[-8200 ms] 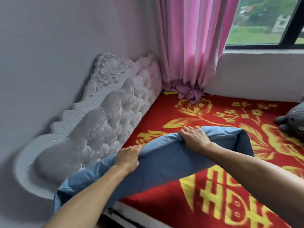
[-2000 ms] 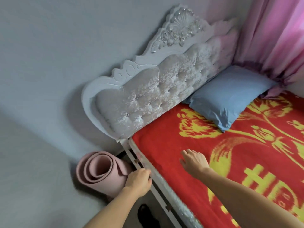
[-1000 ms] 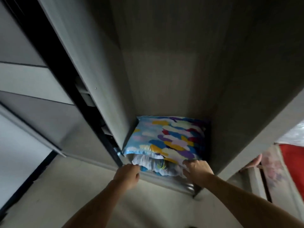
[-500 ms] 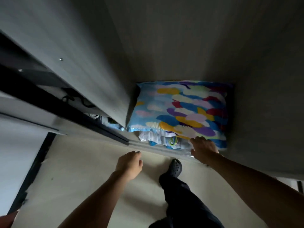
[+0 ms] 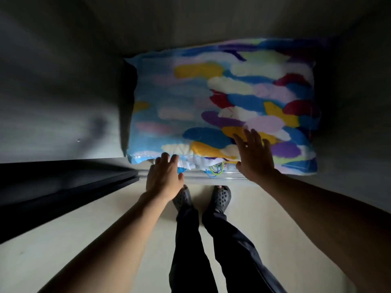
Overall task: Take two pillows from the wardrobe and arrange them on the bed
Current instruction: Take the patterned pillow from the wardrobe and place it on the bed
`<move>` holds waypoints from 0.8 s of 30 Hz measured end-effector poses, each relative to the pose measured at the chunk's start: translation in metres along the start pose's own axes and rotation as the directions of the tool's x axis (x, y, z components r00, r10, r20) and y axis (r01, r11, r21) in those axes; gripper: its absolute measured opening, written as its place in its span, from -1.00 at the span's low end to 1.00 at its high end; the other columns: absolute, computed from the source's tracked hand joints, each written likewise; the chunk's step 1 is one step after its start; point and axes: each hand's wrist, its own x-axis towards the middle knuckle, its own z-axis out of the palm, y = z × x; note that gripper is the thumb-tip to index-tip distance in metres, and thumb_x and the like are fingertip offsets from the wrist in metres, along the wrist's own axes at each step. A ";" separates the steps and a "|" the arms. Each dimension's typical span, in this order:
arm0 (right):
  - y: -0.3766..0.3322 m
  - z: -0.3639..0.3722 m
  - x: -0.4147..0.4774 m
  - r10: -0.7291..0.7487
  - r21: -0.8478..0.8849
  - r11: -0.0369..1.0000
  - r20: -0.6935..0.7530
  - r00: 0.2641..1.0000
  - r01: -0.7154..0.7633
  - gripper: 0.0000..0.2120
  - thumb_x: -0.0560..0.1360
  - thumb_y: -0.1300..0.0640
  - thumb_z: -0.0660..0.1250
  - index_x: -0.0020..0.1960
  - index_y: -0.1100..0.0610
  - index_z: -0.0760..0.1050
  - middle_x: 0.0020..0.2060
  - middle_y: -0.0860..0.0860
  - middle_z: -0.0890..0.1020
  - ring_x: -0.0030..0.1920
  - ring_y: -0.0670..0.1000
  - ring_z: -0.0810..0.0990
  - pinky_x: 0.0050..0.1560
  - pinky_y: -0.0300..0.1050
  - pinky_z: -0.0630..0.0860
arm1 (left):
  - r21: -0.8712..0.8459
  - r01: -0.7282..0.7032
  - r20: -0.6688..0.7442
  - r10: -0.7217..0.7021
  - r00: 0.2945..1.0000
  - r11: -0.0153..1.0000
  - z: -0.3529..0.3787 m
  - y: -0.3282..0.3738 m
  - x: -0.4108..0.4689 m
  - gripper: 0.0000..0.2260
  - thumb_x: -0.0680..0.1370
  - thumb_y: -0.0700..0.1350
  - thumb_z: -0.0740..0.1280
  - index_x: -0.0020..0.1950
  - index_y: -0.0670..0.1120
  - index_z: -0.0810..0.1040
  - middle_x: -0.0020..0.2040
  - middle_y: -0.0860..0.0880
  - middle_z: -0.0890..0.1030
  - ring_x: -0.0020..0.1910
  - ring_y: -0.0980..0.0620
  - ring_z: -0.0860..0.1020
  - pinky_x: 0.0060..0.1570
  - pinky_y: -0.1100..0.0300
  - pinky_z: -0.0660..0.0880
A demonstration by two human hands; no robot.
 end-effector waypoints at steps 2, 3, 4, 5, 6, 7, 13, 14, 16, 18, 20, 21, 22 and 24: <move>0.002 0.028 0.017 0.042 -0.013 0.999 0.004 0.999 -0.042 -0.02 0.27 0.03 0.53 0.53 0.04 0.04 0.54 0.20 0.06 0.52 0.26 0.03 0.35 0.28 0.20 | 0.030 -0.058 -0.046 0.059 0.997 0.998 0.024 -0.004 0.033 -0.45 0.47 -0.02 0.37 0.39 -0.11 0.27 0.33 -0.20 0.36 0.28 -0.19 0.35 0.16 -0.07 0.40; 0.004 0.041 0.025 0.062 -0.018 0.998 -0.004 0.998 -0.062 0.02 0.27 0.05 0.53 0.54 0.04 -0.03 0.55 0.20 0.00 0.53 0.28 -0.02 0.37 0.31 0.16 | 0.039 -0.078 -0.066 0.080 0.995 0.996 0.036 -0.006 0.048 -0.36 0.45 -0.01 0.39 0.44 -0.11 0.21 0.40 -0.22 0.30 0.35 -0.21 0.29 0.22 -0.08 0.36; 0.006 0.053 0.031 0.079 -0.026 0.997 -0.020 0.997 -0.079 0.06 0.27 0.08 0.53 0.55 0.05 -0.09 0.55 0.21 -0.04 0.53 0.29 -0.06 0.38 0.36 0.12 | 0.053 -0.093 -0.077 0.097 0.992 0.994 0.047 -0.008 0.062 -0.29 0.44 -0.01 0.41 0.48 -0.11 0.14 0.46 -0.24 0.22 0.41 -0.22 0.22 0.27 -0.09 0.31; 0.007 0.063 0.038 0.087 -0.039 0.995 -0.048 0.995 -0.089 0.08 0.27 0.12 0.52 0.55 0.07 -0.12 0.55 0.23 -0.05 0.53 0.31 -0.07 0.38 0.40 0.10 | 0.072 -0.107 -0.083 0.113 0.990 0.992 0.058 -0.010 0.075 -0.22 0.42 0.00 0.43 0.51 -0.10 0.09 0.50 -0.25 0.16 0.45 -0.24 0.16 0.32 -0.11 0.26; 0.009 0.071 0.044 0.088 -0.055 0.994 -0.087 0.992 -0.093 0.08 0.26 0.15 0.51 0.55 0.08 -0.13 0.55 0.25 -0.04 0.52 0.33 -0.05 0.37 0.43 0.08 | 0.094 -0.118 -0.088 0.127 0.988 0.989 0.067 -0.012 0.086 -0.17 0.40 0.01 0.45 0.52 -0.10 0.05 0.52 -0.26 0.11 0.47 -0.25 0.12 0.35 -0.12 0.23; 0.011 0.077 0.049 0.085 -0.066 0.993 -0.133 0.987 -0.094 0.07 0.25 0.16 0.50 0.55 0.08 -0.12 0.54 0.27 -0.01 0.52 0.35 -0.03 0.36 0.45 0.08 | 0.117 -0.128 -0.098 0.139 0.985 0.985 0.075 -0.014 0.095 -0.12 0.38 0.03 0.46 0.53 -0.09 0.01 0.53 -0.28 0.07 0.48 -0.26 0.09 0.37 -0.14 0.20; 0.028 0.058 0.059 0.049 0.022 0.999 -0.275 0.960 -0.045 -0.06 0.17 0.18 0.47 0.49 0.09 0.19 0.45 0.23 0.30 0.42 0.29 0.28 0.32 0.29 0.26 | 0.206 -0.151 -0.164 0.187 0.969 0.967 0.070 -0.014 0.120 0.03 0.28 0.03 0.53 0.55 -0.07 -0.05 0.54 -0.30 0.02 0.50 -0.29 0.05 0.39 -0.25 0.10; 0.033 0.046 0.058 0.038 0.051 0.998 -0.284 0.958 -0.025 -0.12 0.17 0.18 0.45 0.47 0.11 0.24 0.41 0.21 0.38 0.36 0.27 0.36 0.27 0.22 0.33 | 0.207 -0.153 -0.156 0.187 0.970 0.966 0.063 -0.011 0.122 0.03 0.27 0.04 0.54 0.55 -0.07 -0.05 0.54 -0.30 0.03 0.50 -0.29 0.05 0.40 -0.26 0.09; 0.041 0.019 0.057 0.023 0.090 0.996 -0.307 0.951 0.005 -0.24 0.21 0.18 0.40 0.41 0.14 0.34 0.30 0.19 0.50 0.22 0.25 0.49 0.11 0.13 0.46 | 0.216 -0.150 -0.137 0.182 0.974 0.965 0.048 -0.004 0.126 0.06 0.25 0.08 0.54 0.55 -0.07 -0.06 0.53 -0.29 0.04 0.50 -0.28 0.07 0.40 -0.27 0.08; 0.049 -0.008 0.057 0.023 0.116 0.993 -0.321 0.947 0.016 -0.32 0.26 0.17 0.36 0.38 0.18 0.38 0.23 0.19 0.55 0.13 0.26 0.56 -0.04 0.12 0.55 | 0.231 -0.137 -0.137 0.172 0.976 0.963 0.033 0.003 0.126 0.07 0.24 0.10 0.54 0.55 -0.08 -0.05 0.52 -0.29 0.10 0.48 -0.27 0.12 0.38 -0.28 0.11; 0.054 -0.035 0.056 0.019 0.139 0.990 -0.355 0.935 0.033 -0.37 0.29 0.14 0.31 0.37 0.18 0.41 0.20 0.20 0.58 0.10 0.26 0.58 -0.13 0.13 0.59 | 0.219 -0.124 -0.182 0.165 0.969 0.968 0.019 0.011 0.124 0.02 0.24 0.07 0.53 0.53 -0.11 0.04 0.49 -0.30 0.20 0.45 -0.27 0.20 0.34 -0.28 0.18; 0.056 -0.049 0.057 0.013 0.146 0.988 -0.386 0.923 0.047 -0.41 0.31 0.14 0.29 0.35 0.17 0.43 0.15 0.19 0.60 0.07 0.26 0.59 -0.19 0.13 0.59 | 0.212 -0.115 -0.206 0.160 0.965 0.970 0.010 0.015 0.123 -0.01 0.23 0.05 0.53 0.52 -0.13 0.09 0.46 -0.30 0.26 0.42 -0.27 0.25 0.30 -0.26 0.22; 0.058 -0.066 0.058 0.007 0.148 0.987 -0.414 0.910 0.060 -0.44 0.32 0.14 0.30 0.32 0.16 0.46 0.09 0.19 0.62 0.03 0.26 0.61 -0.24 0.11 0.59 | 0.209 -0.105 -0.226 0.152 0.962 0.972 0.000 0.020 0.122 -0.04 0.22 0.02 0.53 0.51 -0.14 0.13 0.42 -0.30 0.32 0.39 -0.27 0.30 0.26 -0.23 0.27; 0.061 -0.103 0.063 0.007 0.148 0.987 -0.440 0.898 0.065 -0.50 0.33 0.14 0.38 0.28 0.13 0.50 0.02 0.18 0.64 0.00 0.25 0.61 -0.27 0.09 0.55 | 0.191 -0.096 -0.272 0.147 0.951 0.977 -0.024 0.028 0.119 -0.11 0.21 -0.06 0.55 0.46 -0.18 0.23 0.32 -0.29 0.43 0.29 -0.26 0.40 0.15 -0.15 0.37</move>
